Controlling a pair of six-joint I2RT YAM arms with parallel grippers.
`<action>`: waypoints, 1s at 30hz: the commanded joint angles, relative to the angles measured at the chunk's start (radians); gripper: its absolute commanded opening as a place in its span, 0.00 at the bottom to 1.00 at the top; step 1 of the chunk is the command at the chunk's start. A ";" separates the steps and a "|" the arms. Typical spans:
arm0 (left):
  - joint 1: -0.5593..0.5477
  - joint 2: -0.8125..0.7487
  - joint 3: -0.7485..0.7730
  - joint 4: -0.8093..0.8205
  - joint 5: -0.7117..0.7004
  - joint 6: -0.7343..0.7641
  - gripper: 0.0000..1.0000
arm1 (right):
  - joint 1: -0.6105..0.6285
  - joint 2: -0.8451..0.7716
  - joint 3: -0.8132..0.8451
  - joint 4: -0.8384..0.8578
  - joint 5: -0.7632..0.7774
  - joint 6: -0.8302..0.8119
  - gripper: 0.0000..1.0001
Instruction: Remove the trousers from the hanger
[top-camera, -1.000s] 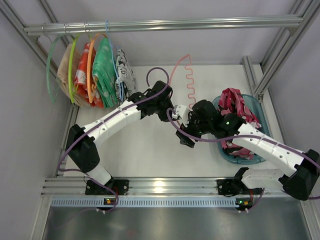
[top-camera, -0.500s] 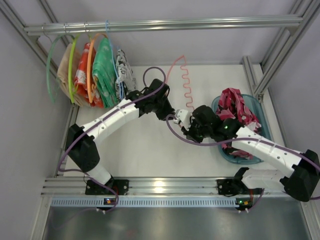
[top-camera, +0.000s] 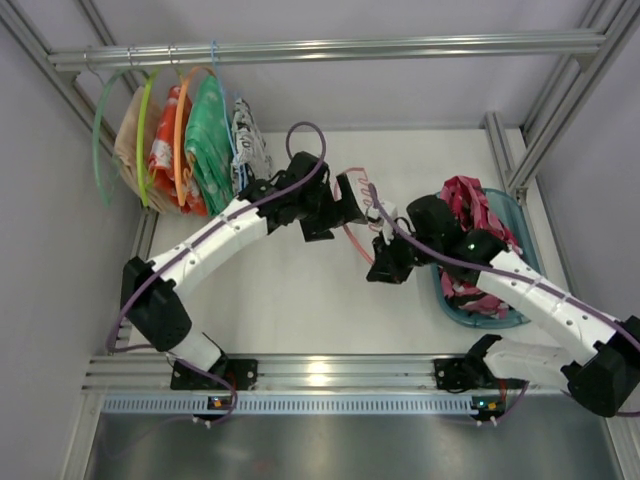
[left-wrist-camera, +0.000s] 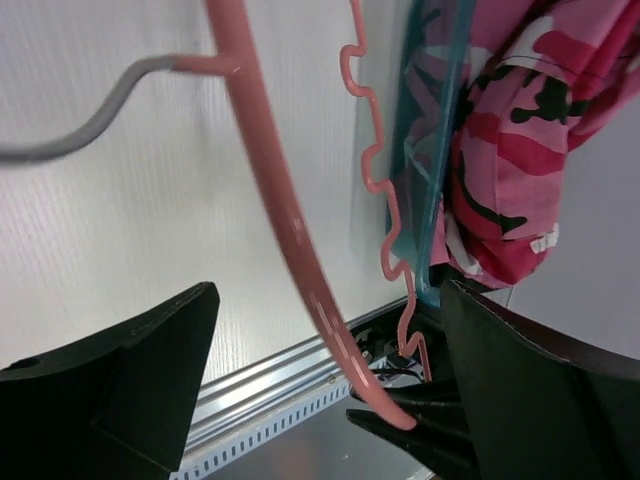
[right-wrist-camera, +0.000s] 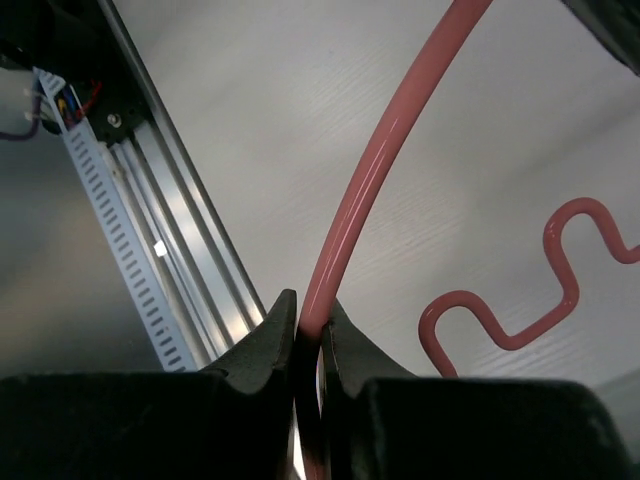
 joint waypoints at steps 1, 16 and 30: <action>0.009 -0.112 0.027 0.073 -0.025 0.097 0.98 | -0.066 -0.083 0.027 0.148 -0.135 0.109 0.00; 0.022 -0.484 -0.184 0.293 -0.106 0.490 0.98 | -0.213 -0.292 0.050 0.345 -0.302 0.299 0.00; 0.052 -0.503 -0.085 0.313 0.138 0.699 0.99 | -0.307 -0.201 0.286 0.579 -0.451 0.619 0.00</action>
